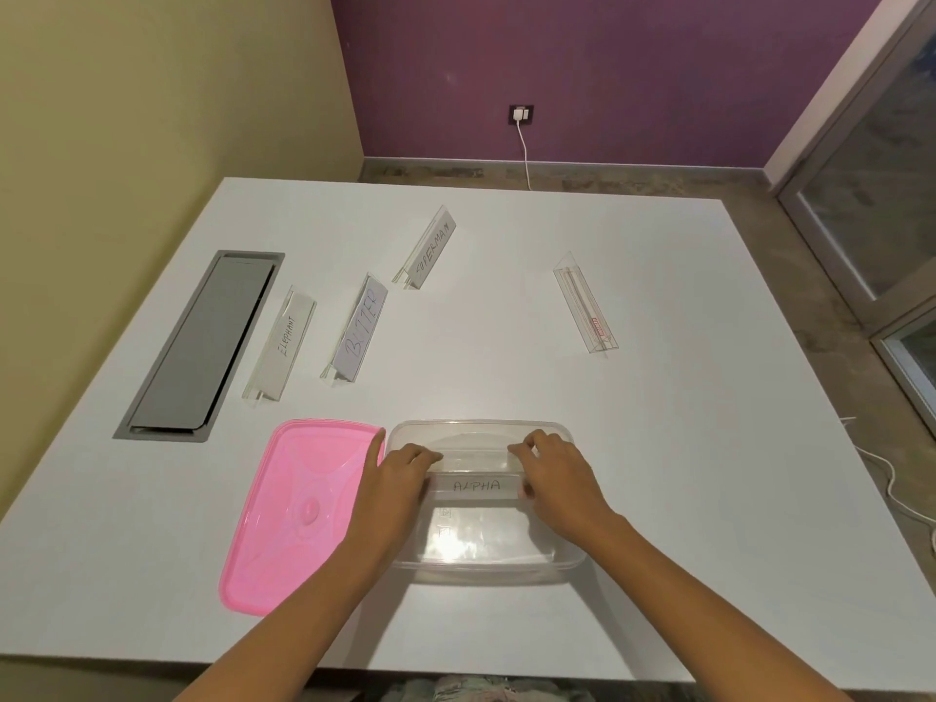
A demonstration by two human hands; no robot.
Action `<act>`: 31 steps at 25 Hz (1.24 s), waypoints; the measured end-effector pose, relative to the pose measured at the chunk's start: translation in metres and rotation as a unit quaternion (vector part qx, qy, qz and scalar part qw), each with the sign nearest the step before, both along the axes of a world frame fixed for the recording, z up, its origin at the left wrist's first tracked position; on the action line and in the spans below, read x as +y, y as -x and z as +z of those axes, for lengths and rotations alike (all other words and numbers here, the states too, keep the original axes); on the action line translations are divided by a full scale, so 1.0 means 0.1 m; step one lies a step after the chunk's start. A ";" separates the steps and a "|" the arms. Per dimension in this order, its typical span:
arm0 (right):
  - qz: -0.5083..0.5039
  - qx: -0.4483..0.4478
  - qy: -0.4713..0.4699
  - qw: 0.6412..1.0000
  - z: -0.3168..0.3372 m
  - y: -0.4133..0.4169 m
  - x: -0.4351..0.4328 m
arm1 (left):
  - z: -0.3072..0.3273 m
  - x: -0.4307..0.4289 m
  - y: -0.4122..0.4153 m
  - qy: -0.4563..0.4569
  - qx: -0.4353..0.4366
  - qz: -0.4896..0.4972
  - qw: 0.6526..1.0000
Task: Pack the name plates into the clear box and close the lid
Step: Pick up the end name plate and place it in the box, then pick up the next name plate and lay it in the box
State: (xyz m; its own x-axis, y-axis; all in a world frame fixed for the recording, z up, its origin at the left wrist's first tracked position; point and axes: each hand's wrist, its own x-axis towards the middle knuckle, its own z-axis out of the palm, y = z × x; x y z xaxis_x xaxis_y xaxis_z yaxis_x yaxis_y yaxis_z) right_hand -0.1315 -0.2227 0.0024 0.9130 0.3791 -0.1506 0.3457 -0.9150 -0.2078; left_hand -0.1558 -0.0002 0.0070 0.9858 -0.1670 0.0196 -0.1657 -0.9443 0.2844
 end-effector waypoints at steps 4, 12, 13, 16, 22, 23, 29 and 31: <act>0.007 0.005 0.002 1.000 0.04 -0.03 0.00 | 0.01 0.01 -0.03 0.034 0.003 -0.006 0.999; -0.145 -0.095 -0.176 0.969 0.36 -0.50 -0.25 | 0.00 -0.10 -0.01 0.137 0.048 -0.039 0.989; -0.173 -0.088 -0.180 0.965 0.35 -0.63 -0.30 | -0.01 -0.10 -0.02 0.139 0.055 -0.036 0.988; -0.239 -0.060 -0.172 0.954 0.27 -1.06 -0.47 | -0.03 -0.09 -0.06 0.122 0.069 -0.035 0.989; -0.330 0.004 -0.057 0.942 0.03 -1.84 -0.71 | -0.03 -0.10 -0.11 0.091 0.083 -0.038 0.992; -0.337 0.013 -0.050 0.940 -0.01 -1.94 -0.74 | -0.02 -0.11 -0.11 0.094 0.083 -0.036 0.991; -0.335 0.025 -0.080 0.939 -0.20 -2.32 -0.82 | -0.02 -0.14 -0.11 0.123 0.076 -0.025 0.989; -0.345 0.032 -0.088 0.934 -0.25 -2.41 -0.82 | -0.02 -0.16 -0.12 0.119 0.073 -0.027 0.990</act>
